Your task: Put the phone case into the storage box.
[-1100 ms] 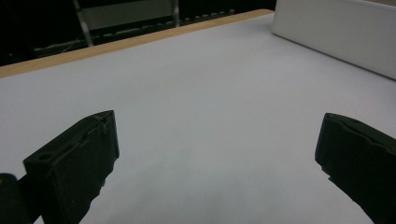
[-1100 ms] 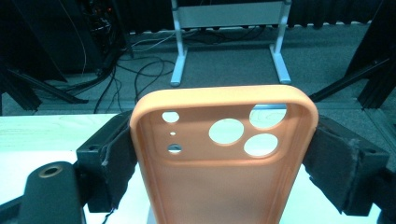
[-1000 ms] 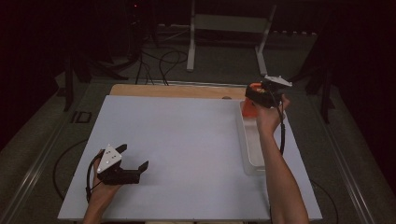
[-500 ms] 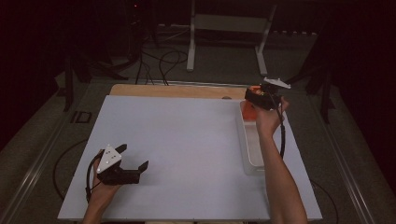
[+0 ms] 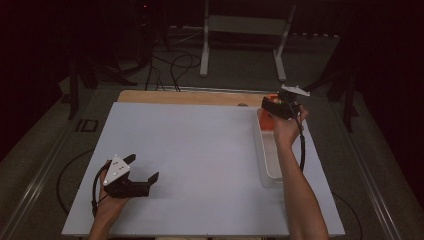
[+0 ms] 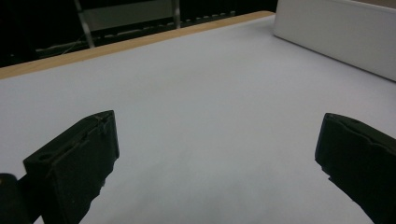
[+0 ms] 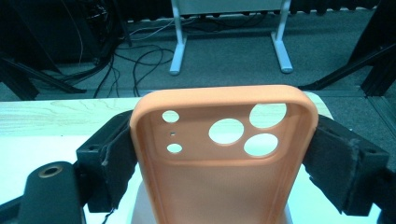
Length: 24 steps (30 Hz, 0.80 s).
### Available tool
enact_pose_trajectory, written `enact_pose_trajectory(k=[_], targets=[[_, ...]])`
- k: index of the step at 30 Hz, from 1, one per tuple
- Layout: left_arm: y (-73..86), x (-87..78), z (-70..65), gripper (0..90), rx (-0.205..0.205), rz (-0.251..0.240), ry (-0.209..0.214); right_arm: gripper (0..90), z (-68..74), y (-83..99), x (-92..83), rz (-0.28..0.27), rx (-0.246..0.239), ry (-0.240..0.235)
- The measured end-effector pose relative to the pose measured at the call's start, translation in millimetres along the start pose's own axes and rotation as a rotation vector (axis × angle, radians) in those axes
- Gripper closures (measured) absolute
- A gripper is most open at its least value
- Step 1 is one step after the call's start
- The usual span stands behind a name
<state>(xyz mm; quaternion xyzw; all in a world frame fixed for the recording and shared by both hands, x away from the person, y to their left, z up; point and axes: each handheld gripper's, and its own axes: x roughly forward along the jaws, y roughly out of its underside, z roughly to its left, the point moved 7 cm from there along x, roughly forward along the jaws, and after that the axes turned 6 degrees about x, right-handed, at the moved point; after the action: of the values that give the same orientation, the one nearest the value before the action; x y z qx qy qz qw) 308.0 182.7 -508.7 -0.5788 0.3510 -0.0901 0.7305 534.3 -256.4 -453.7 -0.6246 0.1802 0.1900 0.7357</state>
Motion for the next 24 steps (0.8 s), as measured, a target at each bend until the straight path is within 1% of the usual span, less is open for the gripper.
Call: enact_pose_trajectory(k=[15, 19, 20, 24], targets=[[-0.1, 0.0, 0.0, 0.4, 0.000, 0.000, 0.001, 16.1, 2.3, 7.9, 6.2, 0.025, -0.007, 0.003], [0.0, 0.5, -0.4, 0.4, 0.000, 0.000, 0.002, 16.1, 1.4, 9.2, 6.7, 0.031, -0.009, 0.006], [0.0, 0.5, -0.6, 0.4, -0.001, 0.000, 0.002, 16.1, 1.4, 10.7, 6.9, 0.039, -0.007, 0.004], [-0.2, 0.8, -1.1, 0.3, 0.000, -0.001, 0.003, 16.1, 2.1, 11.8, 5.9, 0.044, -0.006, 0.000]])
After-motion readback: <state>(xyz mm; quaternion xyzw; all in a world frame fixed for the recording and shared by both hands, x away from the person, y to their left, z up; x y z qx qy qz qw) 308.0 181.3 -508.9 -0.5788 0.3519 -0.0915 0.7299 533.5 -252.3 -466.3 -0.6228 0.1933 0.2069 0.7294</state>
